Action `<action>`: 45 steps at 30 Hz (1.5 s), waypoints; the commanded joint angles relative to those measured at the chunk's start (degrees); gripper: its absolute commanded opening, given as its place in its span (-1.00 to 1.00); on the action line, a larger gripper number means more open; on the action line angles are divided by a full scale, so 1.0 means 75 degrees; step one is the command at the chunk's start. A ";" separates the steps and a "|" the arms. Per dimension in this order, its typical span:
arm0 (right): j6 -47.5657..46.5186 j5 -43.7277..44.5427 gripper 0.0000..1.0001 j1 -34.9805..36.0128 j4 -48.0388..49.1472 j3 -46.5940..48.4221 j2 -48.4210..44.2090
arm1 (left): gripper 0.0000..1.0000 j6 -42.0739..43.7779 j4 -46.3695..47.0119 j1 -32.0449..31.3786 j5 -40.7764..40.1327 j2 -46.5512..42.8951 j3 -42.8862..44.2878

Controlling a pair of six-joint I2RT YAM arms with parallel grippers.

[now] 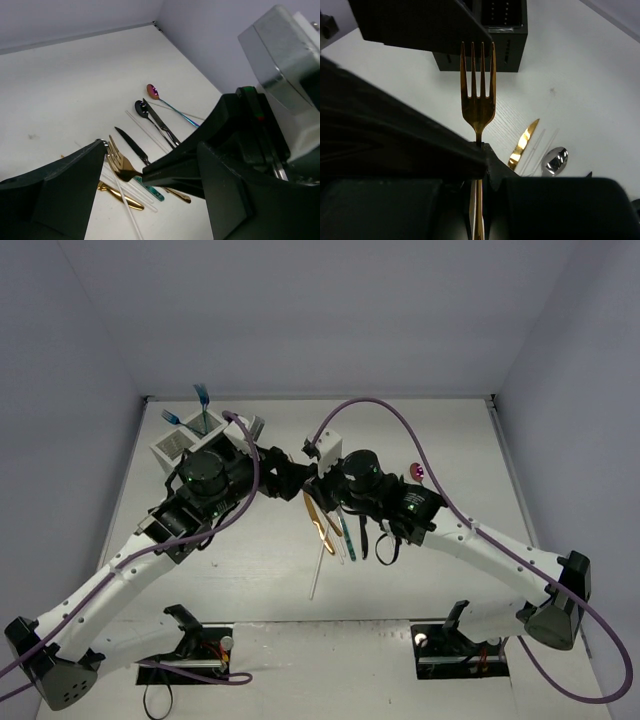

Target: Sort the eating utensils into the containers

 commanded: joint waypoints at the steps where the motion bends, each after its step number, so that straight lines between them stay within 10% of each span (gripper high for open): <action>1: 0.0159 -0.0117 -1.00 0.0170 0.0976 0.0254 -0.0077 | 0.35 0.0405 0.0062 -0.0192 -0.0928 -0.0008 0.0419; 5: 0.0205 -0.0143 -1.00 0.0218 0.1135 0.0186 -0.0058 | 0.13 0.0476 -0.0101 -0.0308 -0.1133 0.0033 0.0356; 13: 0.0257 -0.0107 -0.98 0.0235 0.1290 0.0086 -0.0021 | -0.98 0.0489 -0.0043 -0.0411 -0.1314 0.0033 0.0231; 17: 0.0281 -0.0055 -0.88 0.0223 0.1355 0.0058 0.0024 | -1.00 0.0712 -0.0152 -0.0411 -0.1581 0.0005 0.0339; 27: 0.0318 0.0764 0.30 0.0186 0.1338 -0.0334 -0.0321 | -1.00 0.2527 -0.0901 0.0057 -0.3136 0.0320 0.1227; 45: 0.0926 0.0777 0.39 -0.0246 0.1136 -0.2282 -0.2268 | -1.00 0.4614 -0.0550 0.4472 -0.2845 0.4327 0.5495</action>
